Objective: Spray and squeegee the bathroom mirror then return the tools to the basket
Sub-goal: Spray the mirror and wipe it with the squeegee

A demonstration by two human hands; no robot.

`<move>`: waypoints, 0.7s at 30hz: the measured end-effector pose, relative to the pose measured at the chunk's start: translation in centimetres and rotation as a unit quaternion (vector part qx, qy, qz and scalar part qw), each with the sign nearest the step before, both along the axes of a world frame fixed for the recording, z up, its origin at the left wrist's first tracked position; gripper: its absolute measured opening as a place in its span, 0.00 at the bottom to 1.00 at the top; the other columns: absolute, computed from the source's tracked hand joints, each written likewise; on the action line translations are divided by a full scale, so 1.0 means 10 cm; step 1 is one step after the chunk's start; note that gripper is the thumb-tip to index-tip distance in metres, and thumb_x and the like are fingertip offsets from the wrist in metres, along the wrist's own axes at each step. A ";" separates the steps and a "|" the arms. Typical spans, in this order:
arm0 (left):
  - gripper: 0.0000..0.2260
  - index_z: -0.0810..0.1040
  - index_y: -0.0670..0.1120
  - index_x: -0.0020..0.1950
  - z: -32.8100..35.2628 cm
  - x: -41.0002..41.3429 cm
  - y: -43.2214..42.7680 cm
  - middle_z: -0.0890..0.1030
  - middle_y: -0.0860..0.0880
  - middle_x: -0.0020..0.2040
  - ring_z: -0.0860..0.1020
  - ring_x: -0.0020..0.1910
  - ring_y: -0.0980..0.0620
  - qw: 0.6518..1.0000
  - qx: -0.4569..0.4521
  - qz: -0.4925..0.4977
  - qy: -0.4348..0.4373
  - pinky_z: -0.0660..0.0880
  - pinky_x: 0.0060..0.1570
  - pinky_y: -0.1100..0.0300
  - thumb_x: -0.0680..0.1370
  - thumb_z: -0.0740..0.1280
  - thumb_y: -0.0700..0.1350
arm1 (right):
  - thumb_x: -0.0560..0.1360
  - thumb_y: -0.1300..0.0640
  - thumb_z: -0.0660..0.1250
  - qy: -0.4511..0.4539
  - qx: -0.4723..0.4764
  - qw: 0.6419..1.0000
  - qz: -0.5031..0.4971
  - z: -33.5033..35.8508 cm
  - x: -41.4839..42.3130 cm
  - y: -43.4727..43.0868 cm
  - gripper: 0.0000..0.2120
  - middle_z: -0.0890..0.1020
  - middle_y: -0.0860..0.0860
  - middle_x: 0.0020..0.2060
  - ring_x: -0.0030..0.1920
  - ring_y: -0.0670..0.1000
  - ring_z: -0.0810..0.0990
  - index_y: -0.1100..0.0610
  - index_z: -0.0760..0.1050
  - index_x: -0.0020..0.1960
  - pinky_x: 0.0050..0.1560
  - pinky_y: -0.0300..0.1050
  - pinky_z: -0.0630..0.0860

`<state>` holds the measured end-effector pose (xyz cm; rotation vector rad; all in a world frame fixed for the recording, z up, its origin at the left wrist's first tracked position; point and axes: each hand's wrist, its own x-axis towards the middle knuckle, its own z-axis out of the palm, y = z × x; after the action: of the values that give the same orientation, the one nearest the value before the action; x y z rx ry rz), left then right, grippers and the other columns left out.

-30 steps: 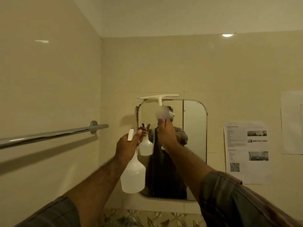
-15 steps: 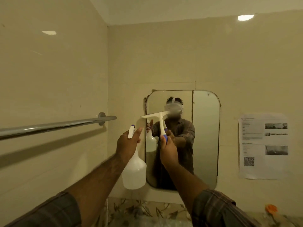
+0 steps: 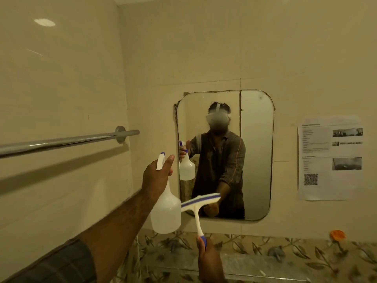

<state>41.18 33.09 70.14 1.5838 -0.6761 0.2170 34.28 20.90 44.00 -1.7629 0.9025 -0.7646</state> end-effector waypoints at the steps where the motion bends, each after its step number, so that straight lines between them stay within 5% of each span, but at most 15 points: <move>1: 0.22 0.80 0.39 0.49 -0.02 0.00 0.01 0.83 0.40 0.43 0.79 0.40 0.46 1.000 0.003 0.002 0.000 0.76 0.51 0.51 0.78 0.62 0.58 | 0.79 0.40 0.59 0.010 0.011 1.000 -0.008 -0.07 -0.01 0.02 0.15 0.81 0.47 0.38 0.45 0.51 0.82 0.49 0.77 0.54 0.50 0.46 0.79; 7: 0.22 0.80 0.40 0.42 -0.05 0.01 0.12 0.83 0.43 0.39 0.78 0.37 0.49 1.000 -0.004 0.013 -0.014 0.73 0.44 0.57 0.78 0.63 0.59 | 0.81 0.41 0.57 0.054 0.040 0.998 -0.021 -0.04 -0.16 0.11 0.19 0.84 0.54 0.50 0.52 0.54 0.82 0.54 0.77 0.57 0.52 0.44 0.75; 10: 0.23 0.79 0.41 0.38 0.03 0.01 0.16 0.81 0.44 0.36 0.77 0.35 0.49 1.000 -0.003 0.018 -0.014 0.71 0.40 0.58 0.78 0.63 0.60 | 0.82 0.43 0.56 0.047 0.038 0.997 -0.039 0.20 -0.30 0.16 0.20 0.82 0.52 0.44 0.47 0.52 0.81 0.57 0.78 0.56 0.48 0.44 0.75; 15: 0.23 0.76 0.42 0.31 0.23 -0.04 0.15 0.78 0.46 0.27 0.75 0.28 0.49 1.000 0.003 -0.011 0.000 0.72 0.37 0.57 0.77 0.65 0.59 | 0.82 0.43 0.54 -0.154 -0.045 0.987 -0.013 1.37 -0.44 0.08 0.16 0.80 0.47 0.35 0.36 0.46 0.79 0.49 0.76 0.46 0.37 0.44 0.77; 21: 0.22 0.79 0.44 0.33 0.33 -0.07 0.05 0.79 0.47 0.27 0.78 0.28 0.50 0.998 -0.019 -0.055 0.011 0.75 0.38 0.58 0.77 0.66 0.59 | 0.82 0.45 0.56 -0.312 -0.094 0.944 0.057 2.95 -0.41 -0.16 0.15 0.83 0.54 0.47 0.45 0.51 0.83 0.54 0.73 0.60 0.49 0.49 0.81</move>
<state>40.45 33.54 73.42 1.5063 -0.7354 0.1300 30.22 19.26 73.53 -1.5623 0.3033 -1.2677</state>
